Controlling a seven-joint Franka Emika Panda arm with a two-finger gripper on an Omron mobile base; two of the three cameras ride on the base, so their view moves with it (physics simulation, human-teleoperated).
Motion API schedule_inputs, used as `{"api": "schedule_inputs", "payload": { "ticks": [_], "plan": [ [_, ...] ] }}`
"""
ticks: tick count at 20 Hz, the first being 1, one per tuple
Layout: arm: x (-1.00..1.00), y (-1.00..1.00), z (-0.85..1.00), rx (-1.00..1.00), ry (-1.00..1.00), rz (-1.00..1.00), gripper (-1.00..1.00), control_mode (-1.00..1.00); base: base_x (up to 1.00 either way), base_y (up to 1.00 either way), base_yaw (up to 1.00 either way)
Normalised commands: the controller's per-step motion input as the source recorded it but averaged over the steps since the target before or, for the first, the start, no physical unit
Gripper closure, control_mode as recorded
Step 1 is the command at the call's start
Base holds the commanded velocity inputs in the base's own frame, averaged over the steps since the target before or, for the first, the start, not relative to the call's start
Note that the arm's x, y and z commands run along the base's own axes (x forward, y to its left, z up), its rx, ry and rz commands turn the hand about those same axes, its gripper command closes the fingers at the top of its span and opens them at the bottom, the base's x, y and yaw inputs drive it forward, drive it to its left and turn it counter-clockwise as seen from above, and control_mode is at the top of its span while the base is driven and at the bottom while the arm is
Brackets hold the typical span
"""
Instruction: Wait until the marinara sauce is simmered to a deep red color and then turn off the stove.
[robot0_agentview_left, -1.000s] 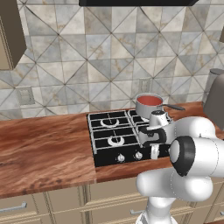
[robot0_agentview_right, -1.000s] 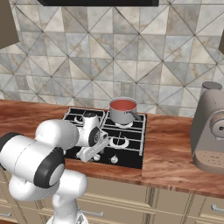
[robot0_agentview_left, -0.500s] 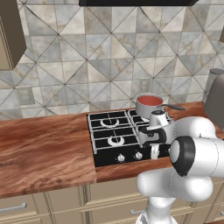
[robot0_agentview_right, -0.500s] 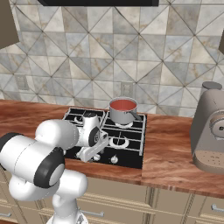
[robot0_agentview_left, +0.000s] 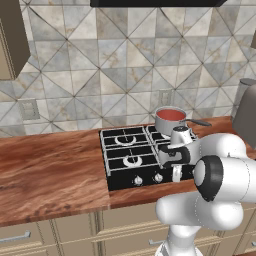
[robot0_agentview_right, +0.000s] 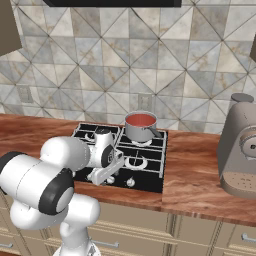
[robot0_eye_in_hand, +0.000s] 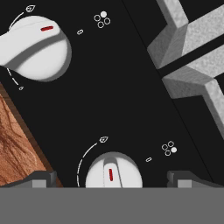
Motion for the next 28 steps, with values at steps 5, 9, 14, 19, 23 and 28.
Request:
{"api": "schedule_inputs", "payload": {
  "ticks": [5,9,14,19,23,28],
  "plan": [
    [0.0,0.0,0.0,0.0,0.0,0.0,-1.0,-1.0,0.0,0.0,0.0],
    [0.0,0.0,0.0,0.0,0.0,0.0,-1.0,-1.0,0.0,0.0,0.0],
    [0.0,0.0,0.0,0.0,0.0,0.0,-1.0,-1.0,0.0,0.0,0.0],
    [0.0,0.0,0.0,0.0,0.0,0.0,-1.0,-1.0,0.0,0.0,0.0],
    [0.0,0.0,0.0,0.0,0.0,0.0,-1.0,-1.0,0.0,0.0,0.0],
    [0.0,0.0,0.0,0.0,0.0,0.0,-1.0,-1.0,0.0,0.0,0.0]
  ]
}}
